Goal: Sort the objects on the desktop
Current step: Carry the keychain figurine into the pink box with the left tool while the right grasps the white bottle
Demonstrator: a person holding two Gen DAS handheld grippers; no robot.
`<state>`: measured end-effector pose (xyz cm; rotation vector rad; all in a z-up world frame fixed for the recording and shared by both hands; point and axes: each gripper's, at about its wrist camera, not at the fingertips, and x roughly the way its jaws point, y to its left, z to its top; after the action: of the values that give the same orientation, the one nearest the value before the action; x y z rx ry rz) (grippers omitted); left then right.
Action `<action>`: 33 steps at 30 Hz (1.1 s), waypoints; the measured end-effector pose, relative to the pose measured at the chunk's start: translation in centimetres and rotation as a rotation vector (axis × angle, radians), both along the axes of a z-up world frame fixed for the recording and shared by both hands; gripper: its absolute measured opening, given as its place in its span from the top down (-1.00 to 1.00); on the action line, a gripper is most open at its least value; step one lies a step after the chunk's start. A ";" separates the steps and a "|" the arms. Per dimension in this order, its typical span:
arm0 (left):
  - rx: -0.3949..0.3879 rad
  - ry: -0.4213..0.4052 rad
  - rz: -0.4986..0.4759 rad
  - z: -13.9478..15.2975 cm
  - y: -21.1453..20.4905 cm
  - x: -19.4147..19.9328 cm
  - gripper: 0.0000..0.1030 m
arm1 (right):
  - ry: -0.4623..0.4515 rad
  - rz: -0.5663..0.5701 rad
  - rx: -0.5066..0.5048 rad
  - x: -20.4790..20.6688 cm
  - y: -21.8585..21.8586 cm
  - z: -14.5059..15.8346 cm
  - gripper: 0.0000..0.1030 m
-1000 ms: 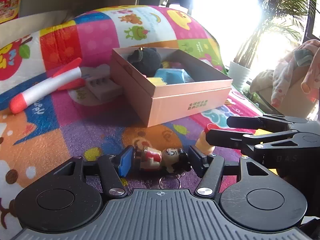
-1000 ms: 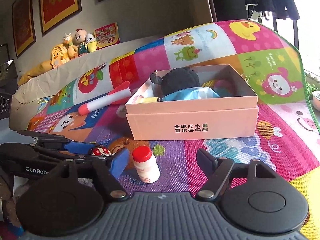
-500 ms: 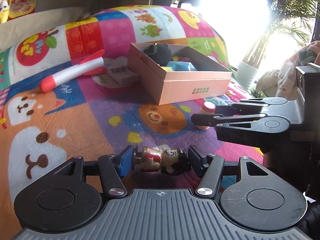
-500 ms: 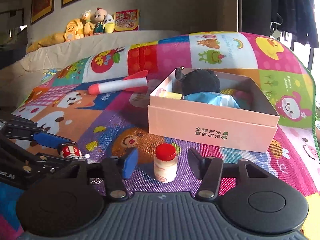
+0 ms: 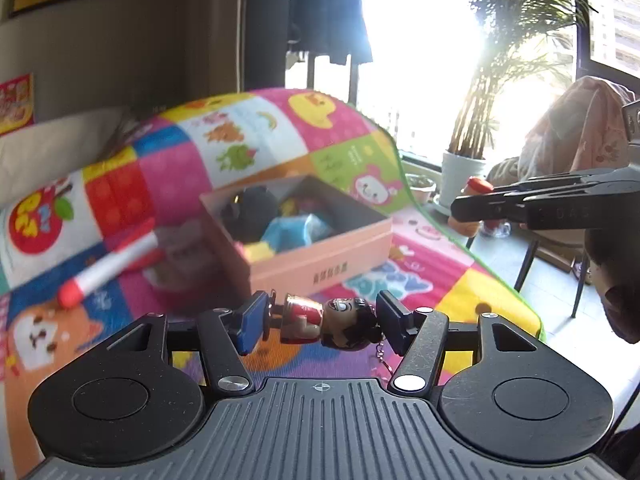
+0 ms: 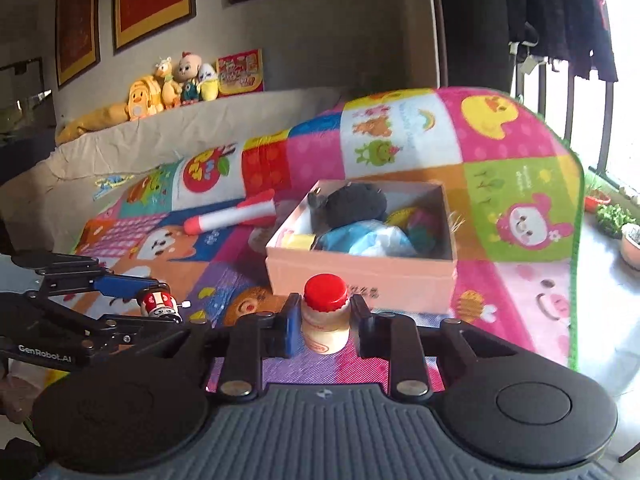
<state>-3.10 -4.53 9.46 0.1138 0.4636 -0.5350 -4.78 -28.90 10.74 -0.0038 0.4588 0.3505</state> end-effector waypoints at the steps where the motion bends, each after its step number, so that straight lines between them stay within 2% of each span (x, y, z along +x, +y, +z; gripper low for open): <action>1: 0.003 -0.033 -0.013 0.8 -0.9 0.5 -0.25 | -0.036 -0.023 0.006 -0.4 -0.9 1.0 0.51; 5: -0.012 -0.112 -0.063 3.4 -4.5 4.3 -0.25 | -0.162 -0.114 0.000 -1.2 -3.4 4.0 0.51; 8: -0.063 -0.128 -0.062 4.5 -6.7 8.4 -0.26 | -0.191 -0.152 -0.009 -0.7 -4.5 4.9 0.51; 10: -0.111 -0.078 -0.061 4.7 -7.5 11.5 -0.43 | -0.196 -0.167 -0.021 0.0 -4.8 5.1 0.51; 11: -0.121 -0.060 -0.034 4.6 -7.6 12.4 -0.57 | -0.193 -0.174 -0.025 0.4 -5.0 5.2 0.52; 13: -0.142 -0.049 0.011 4.4 -6.6 13.5 -0.68 | -0.185 -0.185 -0.025 1.1 -5.3 5.2 0.52; 15: -0.155 -0.057 0.048 3.9 -5.0 13.2 -0.86 | -0.175 -0.190 -0.025 1.7 -5.6 5.1 0.52; 19: -0.104 -0.045 0.121 1.9 -1.8 11.7 -0.88 | -0.140 -0.187 -0.016 3.4 -5.6 4.6 0.51; 24: -0.047 0.027 0.202 -1.6 1.8 9.4 -0.94 | -0.087 -0.146 0.047 6.4 -4.5 4.5 0.52; 30: -0.061 0.118 0.242 -4.9 4.4 7.9 -0.95 | 0.064 -0.098 0.098 13.0 -1.9 4.0 0.52; 33: -0.066 0.124 0.271 -5.4 5.9 7.6 -0.97 | 0.115 -0.114 0.081 15.4 -0.4 3.3 0.36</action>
<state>4.49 1.32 4.04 -0.0457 0.5721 -0.2913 10.65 -29.32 14.02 0.1214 0.5561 0.2576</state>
